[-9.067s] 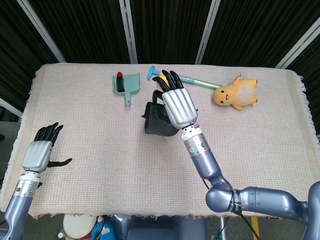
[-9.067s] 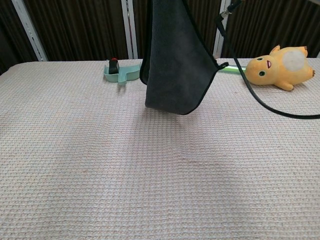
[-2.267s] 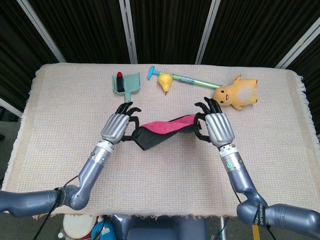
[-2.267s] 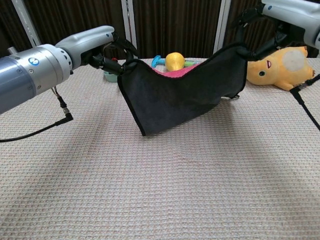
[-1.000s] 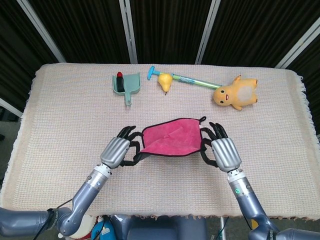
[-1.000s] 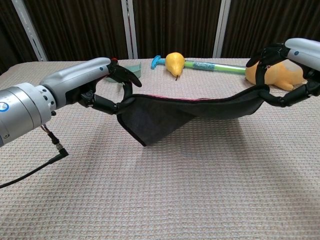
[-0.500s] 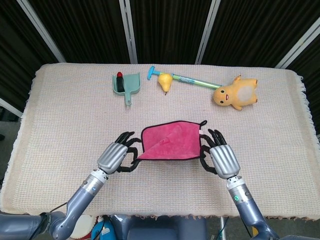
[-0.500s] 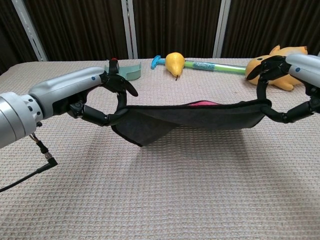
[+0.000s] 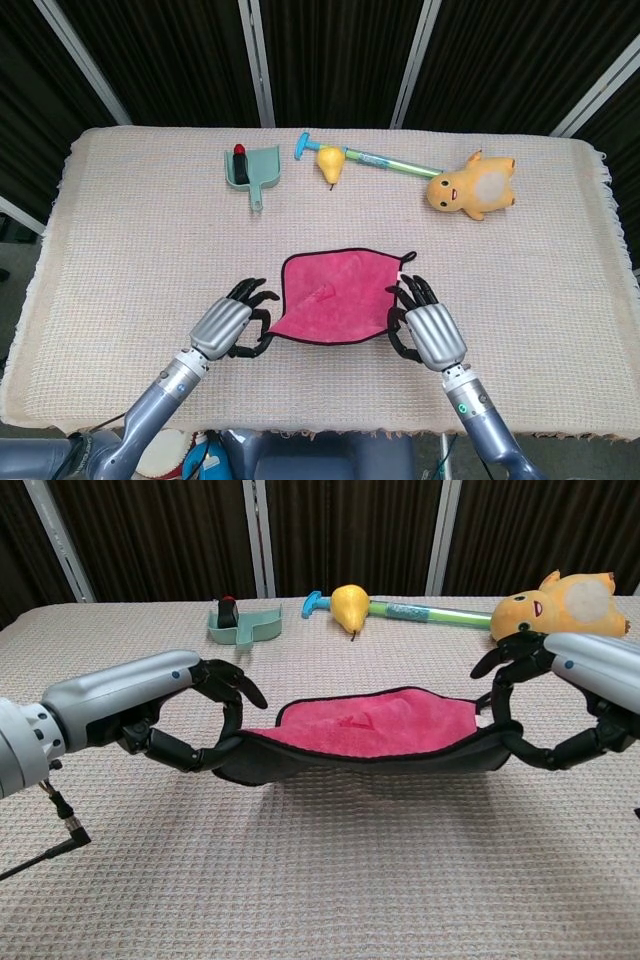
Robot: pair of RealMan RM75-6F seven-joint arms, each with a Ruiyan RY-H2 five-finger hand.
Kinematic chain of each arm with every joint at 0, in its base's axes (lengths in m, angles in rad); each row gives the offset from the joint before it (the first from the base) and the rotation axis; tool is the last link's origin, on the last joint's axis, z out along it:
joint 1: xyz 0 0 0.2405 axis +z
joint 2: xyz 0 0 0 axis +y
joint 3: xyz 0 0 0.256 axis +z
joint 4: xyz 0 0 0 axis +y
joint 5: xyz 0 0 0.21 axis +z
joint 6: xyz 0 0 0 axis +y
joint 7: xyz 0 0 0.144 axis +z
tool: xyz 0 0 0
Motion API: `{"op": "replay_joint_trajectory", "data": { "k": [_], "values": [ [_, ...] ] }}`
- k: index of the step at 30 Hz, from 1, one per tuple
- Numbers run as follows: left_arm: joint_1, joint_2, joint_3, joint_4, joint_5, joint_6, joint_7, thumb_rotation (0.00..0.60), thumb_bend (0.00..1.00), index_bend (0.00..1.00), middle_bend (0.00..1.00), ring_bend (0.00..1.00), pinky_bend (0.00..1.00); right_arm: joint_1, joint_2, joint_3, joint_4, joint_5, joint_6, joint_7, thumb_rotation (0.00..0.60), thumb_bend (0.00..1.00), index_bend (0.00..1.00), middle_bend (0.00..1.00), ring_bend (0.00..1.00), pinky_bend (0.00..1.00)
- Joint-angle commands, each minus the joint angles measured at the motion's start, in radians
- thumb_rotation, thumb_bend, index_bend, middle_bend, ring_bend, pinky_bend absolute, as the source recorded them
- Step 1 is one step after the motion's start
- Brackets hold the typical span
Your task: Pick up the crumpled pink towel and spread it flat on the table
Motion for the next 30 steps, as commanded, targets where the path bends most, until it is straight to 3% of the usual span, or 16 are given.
{"op": "replay_joint_trajectory", "data": {
  "k": [1, 30],
  "values": [
    [0.004, -0.007, 0.006, 0.007, 0.004, -0.009, 0.0, 0.6, 0.43, 0.61, 0.19, 0.0, 0.04, -0.005, -0.009, -0.006, 0.007, -0.001, -0.01, -0.003, 0.6, 0.5, 0.62, 0.22, 0.03, 0.07],
    [0.032, -0.078, 0.026, 0.047, 0.009, -0.062, 0.031, 0.6, 0.42, 0.58, 0.18, 0.0, 0.04, -0.036, -0.066, -0.031, 0.052, -0.011, -0.07, -0.012, 0.6, 0.5, 0.62, 0.22, 0.03, 0.07]
  ]
}}
